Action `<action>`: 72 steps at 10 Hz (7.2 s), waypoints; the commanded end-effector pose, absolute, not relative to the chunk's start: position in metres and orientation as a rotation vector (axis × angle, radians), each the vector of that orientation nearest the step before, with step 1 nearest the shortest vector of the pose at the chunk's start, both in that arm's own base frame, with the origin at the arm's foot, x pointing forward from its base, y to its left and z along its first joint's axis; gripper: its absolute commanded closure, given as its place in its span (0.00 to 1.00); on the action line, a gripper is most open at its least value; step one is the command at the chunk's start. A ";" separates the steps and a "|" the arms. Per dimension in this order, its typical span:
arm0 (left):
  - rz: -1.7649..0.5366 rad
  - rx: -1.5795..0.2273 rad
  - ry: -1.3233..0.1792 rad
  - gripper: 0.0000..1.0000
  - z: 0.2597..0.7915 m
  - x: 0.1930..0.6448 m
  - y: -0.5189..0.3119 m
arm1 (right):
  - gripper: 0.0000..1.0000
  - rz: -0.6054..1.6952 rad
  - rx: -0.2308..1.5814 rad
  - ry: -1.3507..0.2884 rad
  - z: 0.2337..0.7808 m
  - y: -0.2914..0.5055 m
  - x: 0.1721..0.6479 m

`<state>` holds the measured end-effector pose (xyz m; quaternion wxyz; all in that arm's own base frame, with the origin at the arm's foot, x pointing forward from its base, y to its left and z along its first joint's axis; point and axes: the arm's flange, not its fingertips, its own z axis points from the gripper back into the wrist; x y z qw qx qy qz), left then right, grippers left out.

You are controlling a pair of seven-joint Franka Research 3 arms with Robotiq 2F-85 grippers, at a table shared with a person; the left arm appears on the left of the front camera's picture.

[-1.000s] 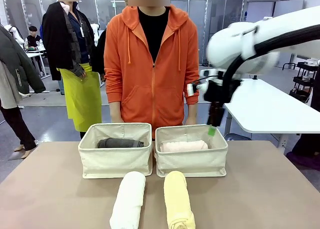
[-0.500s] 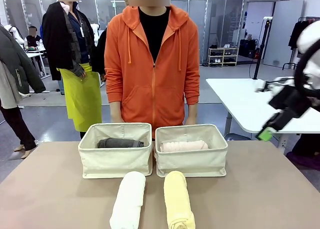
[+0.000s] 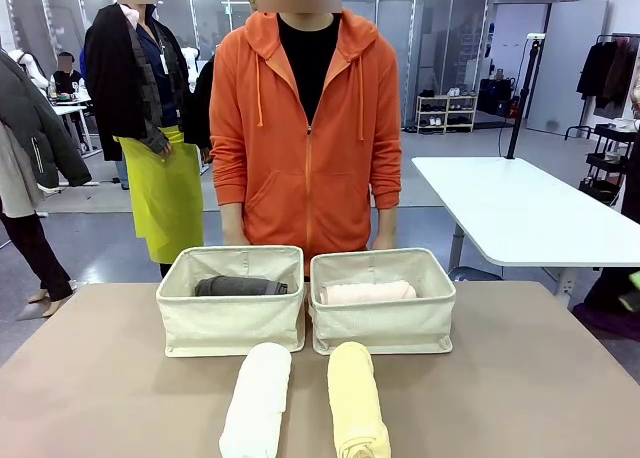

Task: Divide the towels into two baskets.
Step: Pick up one hotel-folded towel from the bottom of the table and place it in the Fabric basket indicated by the person.

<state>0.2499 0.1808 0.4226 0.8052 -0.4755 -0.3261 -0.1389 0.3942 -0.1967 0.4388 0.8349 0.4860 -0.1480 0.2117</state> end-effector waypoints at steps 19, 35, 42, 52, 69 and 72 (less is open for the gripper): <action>-0.369 -1.003 -0.620 0.00 0.424 0.270 0.141 | 0.00 0.099 1.142 -0.402 0.392 -0.255 0.326; -0.246 -0.614 -0.209 0.00 0.407 0.348 -0.145 | 0.00 0.099 1.142 -0.402 0.392 -0.255 0.326; -0.087 -0.542 -0.150 0.00 0.384 0.360 -0.196 | 0.00 0.099 1.142 -0.402 0.392 -0.255 0.326; -0.008 -0.433 -0.102 0.00 0.329 0.371 -0.245 | 0.00 0.099 1.142 -0.402 0.392 -0.255 0.326; -0.164 -0.245 -0.196 0.50 0.422 0.339 -0.250 | 0.00 0.099 1.142 -0.402 0.392 -0.255 0.326; -0.228 -0.228 -0.210 0.50 0.446 0.332 -0.251 | 0.00 0.099 1.142 -0.402 0.392 -0.255 0.326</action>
